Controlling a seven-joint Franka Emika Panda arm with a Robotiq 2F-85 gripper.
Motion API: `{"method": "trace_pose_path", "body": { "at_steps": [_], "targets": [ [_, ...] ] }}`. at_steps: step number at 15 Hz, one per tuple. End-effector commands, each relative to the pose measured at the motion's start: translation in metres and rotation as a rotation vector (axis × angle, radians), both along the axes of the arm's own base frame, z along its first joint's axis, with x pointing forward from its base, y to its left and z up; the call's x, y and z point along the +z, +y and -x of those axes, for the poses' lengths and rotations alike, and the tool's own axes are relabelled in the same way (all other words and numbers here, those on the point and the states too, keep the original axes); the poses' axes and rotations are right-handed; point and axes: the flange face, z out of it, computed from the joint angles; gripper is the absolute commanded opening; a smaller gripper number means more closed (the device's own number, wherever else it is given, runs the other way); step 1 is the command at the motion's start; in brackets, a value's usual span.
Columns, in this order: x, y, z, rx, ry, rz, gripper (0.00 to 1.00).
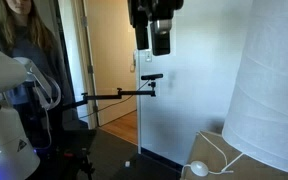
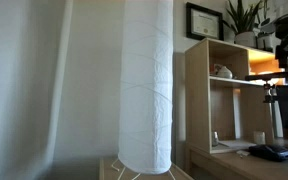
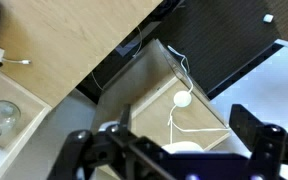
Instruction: Turn on the lamp
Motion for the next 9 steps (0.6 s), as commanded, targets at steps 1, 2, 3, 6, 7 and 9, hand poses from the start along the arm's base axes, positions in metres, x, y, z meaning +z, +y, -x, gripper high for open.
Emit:
{"method": "trace_pose_path", "body": {
  "at_steps": [1,2,3,6,7,9],
  "targets": [
    [0.0005,-0.0002,-0.0002,0.0,0.001,0.0,1.0],
    [0.0005,-0.0002,-0.0002,0.0,0.001,0.0,1.0],
    [0.0005,-0.0002,-0.0002,0.0,0.001,0.0,1.0],
    [0.0005,-0.0002,-0.0002,0.0,0.001,0.0,1.0],
    [0.0005,-0.0002,-0.0002,0.0,0.001,0.0,1.0],
    [-0.0007,0.0019,-0.0026,0.012,0.003,-0.002,1.0]
  ]
}}
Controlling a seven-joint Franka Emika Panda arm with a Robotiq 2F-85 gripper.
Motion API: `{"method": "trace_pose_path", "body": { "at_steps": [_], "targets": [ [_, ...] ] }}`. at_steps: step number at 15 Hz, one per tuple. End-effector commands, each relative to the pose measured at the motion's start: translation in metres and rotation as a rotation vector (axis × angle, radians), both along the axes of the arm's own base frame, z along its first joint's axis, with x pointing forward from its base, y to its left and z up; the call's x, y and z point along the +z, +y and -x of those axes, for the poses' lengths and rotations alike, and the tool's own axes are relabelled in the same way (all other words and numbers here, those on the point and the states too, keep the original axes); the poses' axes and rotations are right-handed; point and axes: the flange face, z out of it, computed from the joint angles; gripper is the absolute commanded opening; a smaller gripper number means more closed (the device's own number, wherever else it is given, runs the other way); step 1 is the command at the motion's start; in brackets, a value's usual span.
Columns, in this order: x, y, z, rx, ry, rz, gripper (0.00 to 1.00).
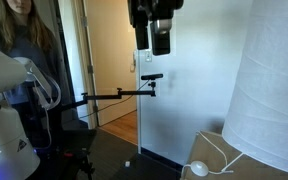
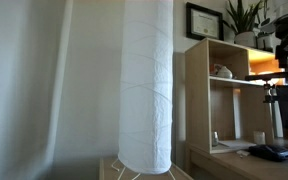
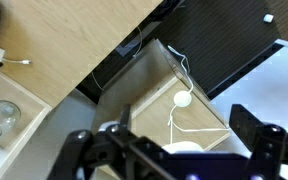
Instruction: Turn on the lamp
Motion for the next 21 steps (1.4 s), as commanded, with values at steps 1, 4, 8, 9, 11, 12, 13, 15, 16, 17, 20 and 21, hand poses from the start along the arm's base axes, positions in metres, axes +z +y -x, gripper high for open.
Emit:
{"method": "trace_pose_path", "body": {
  "at_steps": [1,4,8,9,11,12,13,15,16,17,20,21],
  "targets": [
    [-0.003,0.006,-0.007,0.017,0.016,0.007,1.0],
    [-0.012,0.018,-0.02,0.045,0.04,0.015,1.0],
    [-0.03,0.035,-0.041,0.094,0.092,0.034,1.0],
    [-0.036,0.039,-0.047,0.107,0.107,0.042,1.0],
    [-0.049,0.048,-0.059,0.14,0.12,0.055,1.0],
    [-0.055,0.054,-0.065,0.185,0.106,0.061,1.0],
    [-0.061,0.059,-0.07,0.226,0.102,0.066,1.0],
    [-0.07,0.067,-0.079,0.307,0.072,0.095,1.0],
    [-0.074,0.071,-0.082,0.344,0.064,0.1,1.0],
    [-0.078,0.074,-0.085,0.38,0.057,0.106,1.0],
    [-0.088,0.082,-0.09,0.492,0.036,0.117,1.0],
    [-0.091,0.085,-0.092,0.535,0.035,0.12,1.0]
  ]
}}
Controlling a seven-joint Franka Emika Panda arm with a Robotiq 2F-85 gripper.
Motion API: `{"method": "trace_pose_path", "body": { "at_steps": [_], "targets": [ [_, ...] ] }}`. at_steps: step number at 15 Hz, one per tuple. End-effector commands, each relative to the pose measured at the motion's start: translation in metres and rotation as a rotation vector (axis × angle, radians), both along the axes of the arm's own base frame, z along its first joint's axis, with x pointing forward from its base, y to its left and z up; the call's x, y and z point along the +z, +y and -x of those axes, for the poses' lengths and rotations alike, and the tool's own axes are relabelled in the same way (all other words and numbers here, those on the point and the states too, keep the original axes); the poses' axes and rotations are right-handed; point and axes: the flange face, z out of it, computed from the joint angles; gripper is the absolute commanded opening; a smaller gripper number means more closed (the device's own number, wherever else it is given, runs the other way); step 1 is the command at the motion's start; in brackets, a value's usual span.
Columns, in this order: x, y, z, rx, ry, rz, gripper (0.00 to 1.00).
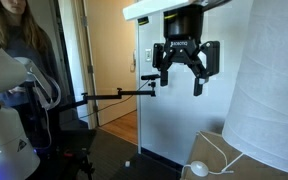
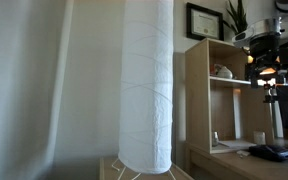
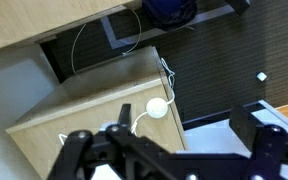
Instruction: Turn on the lamp
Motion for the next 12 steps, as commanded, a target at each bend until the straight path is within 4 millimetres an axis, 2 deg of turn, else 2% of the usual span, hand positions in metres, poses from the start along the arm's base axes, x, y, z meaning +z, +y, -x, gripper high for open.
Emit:
{"method": "trace_pose_path", "body": {
  "at_steps": [1,7,12],
  "targets": [
    [-0.008,0.007,-0.005,0.133,-0.013,0.032,1.0],
    [-0.021,0.03,-0.013,0.27,0.036,0.13,1.0],
    [-0.025,0.047,-0.021,0.422,0.059,0.068,1.0]
  ]
}}
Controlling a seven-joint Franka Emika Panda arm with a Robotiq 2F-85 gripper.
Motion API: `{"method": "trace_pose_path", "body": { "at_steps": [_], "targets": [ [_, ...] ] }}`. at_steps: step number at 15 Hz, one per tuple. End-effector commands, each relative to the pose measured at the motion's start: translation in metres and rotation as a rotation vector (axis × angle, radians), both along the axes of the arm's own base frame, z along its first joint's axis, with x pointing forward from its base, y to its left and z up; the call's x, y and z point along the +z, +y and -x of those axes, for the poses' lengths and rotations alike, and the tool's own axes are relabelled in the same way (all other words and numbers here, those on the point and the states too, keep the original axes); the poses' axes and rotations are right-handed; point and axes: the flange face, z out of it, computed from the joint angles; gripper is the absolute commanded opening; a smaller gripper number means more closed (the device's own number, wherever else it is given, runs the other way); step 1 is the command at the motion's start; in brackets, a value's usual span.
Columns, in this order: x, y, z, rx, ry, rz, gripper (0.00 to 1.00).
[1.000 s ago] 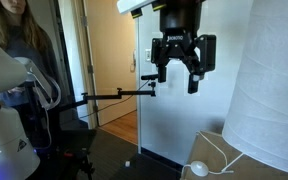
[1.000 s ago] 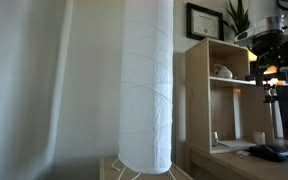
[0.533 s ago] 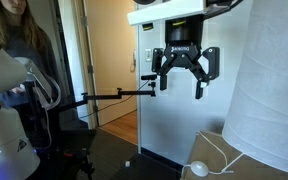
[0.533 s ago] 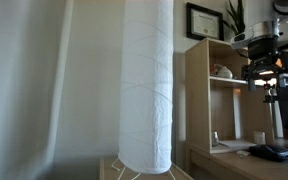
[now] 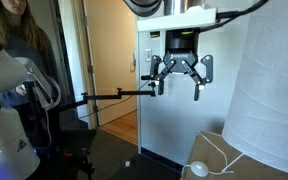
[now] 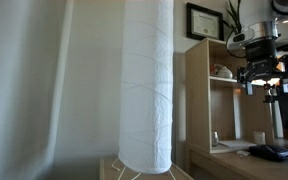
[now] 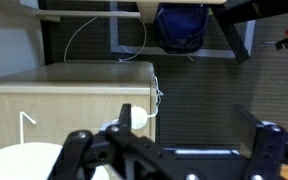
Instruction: Turn on the lamp
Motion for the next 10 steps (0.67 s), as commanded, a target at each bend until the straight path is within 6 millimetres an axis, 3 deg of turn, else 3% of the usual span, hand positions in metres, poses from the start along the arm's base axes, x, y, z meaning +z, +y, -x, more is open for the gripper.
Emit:
{"method": "trace_pose_path", "body": {
  "at_steps": [1,6,10],
  "targets": [
    [-0.0045,0.0061,-0.0058,0.124,0.02,-0.083,1.0],
    [-0.0118,0.006,-0.0063,0.3,0.064,-0.299,1.0],
    [-0.0122,0.0009,-0.006,0.302,0.114,-0.283,1.0]
  ]
}}
